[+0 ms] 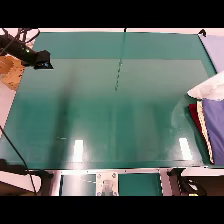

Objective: Fold the shirts.

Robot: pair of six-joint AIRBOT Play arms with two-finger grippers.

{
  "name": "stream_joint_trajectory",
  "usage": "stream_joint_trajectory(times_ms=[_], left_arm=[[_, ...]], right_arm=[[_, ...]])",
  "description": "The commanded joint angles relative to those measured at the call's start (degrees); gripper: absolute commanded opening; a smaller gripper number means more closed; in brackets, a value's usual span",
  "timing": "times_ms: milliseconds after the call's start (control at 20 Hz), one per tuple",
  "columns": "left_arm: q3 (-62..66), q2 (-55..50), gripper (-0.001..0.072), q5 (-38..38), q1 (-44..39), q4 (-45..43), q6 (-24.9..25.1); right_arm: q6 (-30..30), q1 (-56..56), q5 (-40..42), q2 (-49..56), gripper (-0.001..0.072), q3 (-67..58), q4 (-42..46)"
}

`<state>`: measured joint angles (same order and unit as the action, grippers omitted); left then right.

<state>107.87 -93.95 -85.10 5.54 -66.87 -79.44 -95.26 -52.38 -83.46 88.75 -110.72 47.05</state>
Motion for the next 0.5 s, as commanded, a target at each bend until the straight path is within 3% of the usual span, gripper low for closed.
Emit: stream_joint_trajectory(times_ms=[0, 200, 450], left_arm=[[0.02, 0.02, 0.0023, -0.76, 0.02, 0.02, -0.04], [0.02, 0.02, 0.0023, -3.96, 0.02, 0.00, 0.02], [0.02, 0.02, 0.0023, -3.69, 0.02, 0.00, 0.44]], right_arm=[[-8.61, -4.50, -9.27, -1.97, 0.0017, -0.02, 8.52], [-13.70, -11.19, -14.53, -5.64, 0.0017, -0.02, 9.16], [-13.53, -18.51, -21.99, -8.33, 0.0017, 0.44, 11.61]])
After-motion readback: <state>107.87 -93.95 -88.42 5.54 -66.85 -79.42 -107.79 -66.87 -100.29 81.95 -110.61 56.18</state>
